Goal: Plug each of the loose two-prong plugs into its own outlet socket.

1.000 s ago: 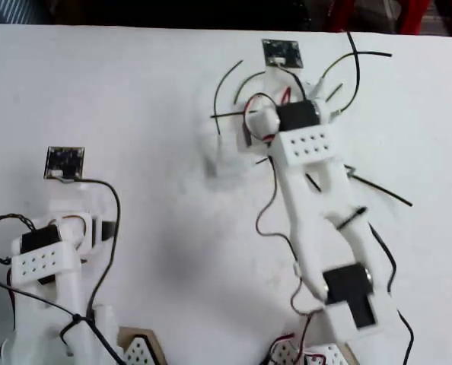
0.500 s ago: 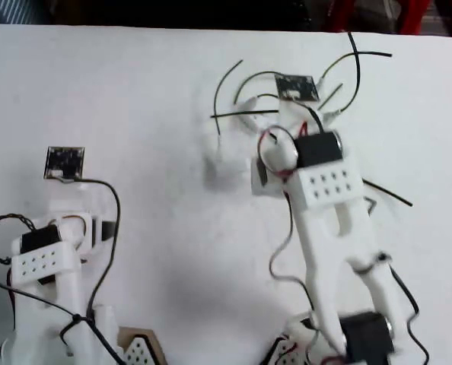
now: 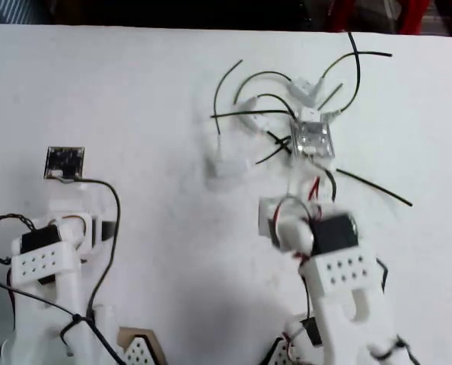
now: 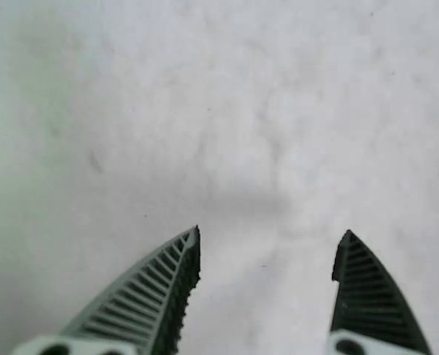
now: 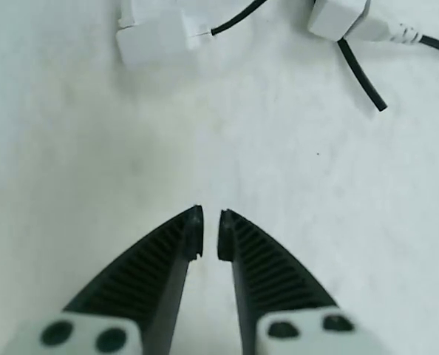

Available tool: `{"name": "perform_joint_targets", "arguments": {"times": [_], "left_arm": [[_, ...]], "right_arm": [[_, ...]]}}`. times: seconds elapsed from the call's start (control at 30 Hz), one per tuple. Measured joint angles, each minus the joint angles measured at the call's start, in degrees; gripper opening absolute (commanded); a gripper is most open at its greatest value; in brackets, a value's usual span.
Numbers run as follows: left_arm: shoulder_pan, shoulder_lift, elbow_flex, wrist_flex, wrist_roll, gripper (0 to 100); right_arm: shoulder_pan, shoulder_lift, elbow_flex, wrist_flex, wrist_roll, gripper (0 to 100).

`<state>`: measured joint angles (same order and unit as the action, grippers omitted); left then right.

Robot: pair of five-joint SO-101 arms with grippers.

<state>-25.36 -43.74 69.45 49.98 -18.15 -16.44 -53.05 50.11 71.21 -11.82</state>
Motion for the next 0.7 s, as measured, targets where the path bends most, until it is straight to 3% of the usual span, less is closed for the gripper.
{"name": "perform_joint_targets", "arguments": {"times": [0.23,0.47,0.7], "left_arm": [[1.0,0.0,0.0,0.0,0.0,29],[2.3,-1.5,0.3,0.0,0.0,29],[2.5,-16.7,8.6,0.0,0.0,29]], "right_arm": [[0.0,-14.3,16.5,-11.8,2.5,1.9],[0.0,-23.6,27.3,-15.6,6.7,1.9],[0.0,-28.0,33.0,-15.7,6.7,1.9]]}}
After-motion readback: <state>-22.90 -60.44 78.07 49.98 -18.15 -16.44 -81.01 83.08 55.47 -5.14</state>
